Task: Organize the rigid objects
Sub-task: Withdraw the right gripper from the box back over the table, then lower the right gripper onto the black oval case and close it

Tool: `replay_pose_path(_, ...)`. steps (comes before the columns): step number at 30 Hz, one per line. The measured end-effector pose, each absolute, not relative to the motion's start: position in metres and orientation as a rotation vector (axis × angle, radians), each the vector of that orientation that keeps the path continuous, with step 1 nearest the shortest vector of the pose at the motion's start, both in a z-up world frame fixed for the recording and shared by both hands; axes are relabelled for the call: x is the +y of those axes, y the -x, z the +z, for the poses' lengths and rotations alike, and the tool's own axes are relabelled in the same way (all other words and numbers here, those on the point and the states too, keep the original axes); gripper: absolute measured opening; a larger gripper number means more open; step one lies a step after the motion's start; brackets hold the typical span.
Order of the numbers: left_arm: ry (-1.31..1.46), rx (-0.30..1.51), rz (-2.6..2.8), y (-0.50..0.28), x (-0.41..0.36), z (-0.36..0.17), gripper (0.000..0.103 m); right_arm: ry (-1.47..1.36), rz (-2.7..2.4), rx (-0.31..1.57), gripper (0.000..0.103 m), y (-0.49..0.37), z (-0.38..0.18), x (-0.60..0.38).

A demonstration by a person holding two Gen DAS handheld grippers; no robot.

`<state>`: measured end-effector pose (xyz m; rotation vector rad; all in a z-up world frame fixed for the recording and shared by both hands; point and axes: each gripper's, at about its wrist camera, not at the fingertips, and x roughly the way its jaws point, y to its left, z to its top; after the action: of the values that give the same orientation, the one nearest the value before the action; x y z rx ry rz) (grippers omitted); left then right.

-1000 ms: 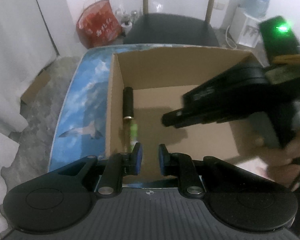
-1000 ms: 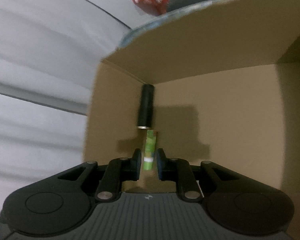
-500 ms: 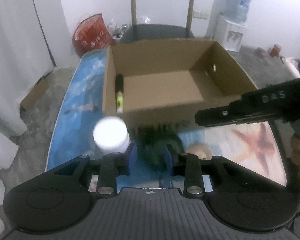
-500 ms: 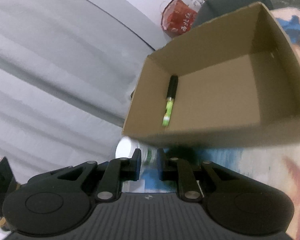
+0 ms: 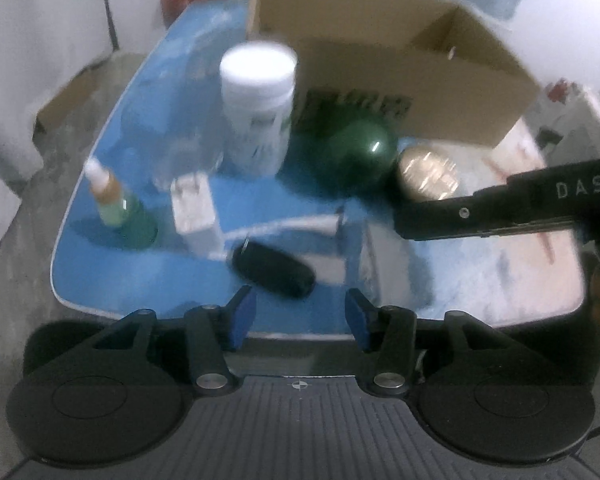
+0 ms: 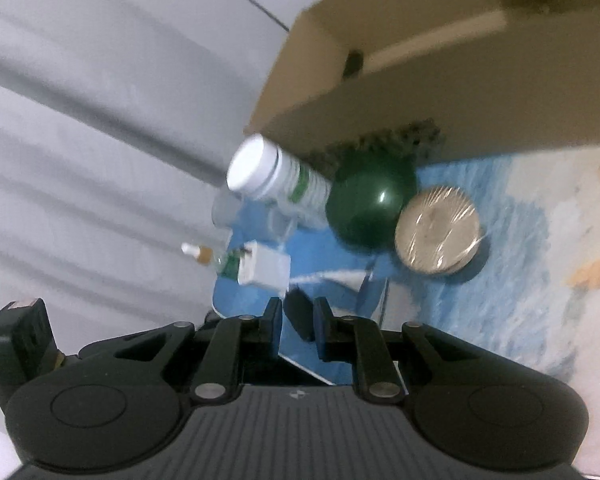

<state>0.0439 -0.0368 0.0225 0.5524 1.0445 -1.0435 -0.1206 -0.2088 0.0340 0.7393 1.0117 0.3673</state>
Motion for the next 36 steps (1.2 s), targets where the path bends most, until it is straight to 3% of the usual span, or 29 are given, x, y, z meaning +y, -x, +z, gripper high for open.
replay_pose_path(11, -0.545, 1.138, -1.056, -0.053, -0.043, -0.018, 0.049, -0.695, 0.396, 1.118, 0.019, 0.087, 0.0, -0.177)
replay_pose_path(36, -0.603, 1.08, -1.035, -0.055, -0.033, -0.013, 0.047, -0.822, 0.506, 1.202, 0.02, 0.062, -0.037, -0.163)
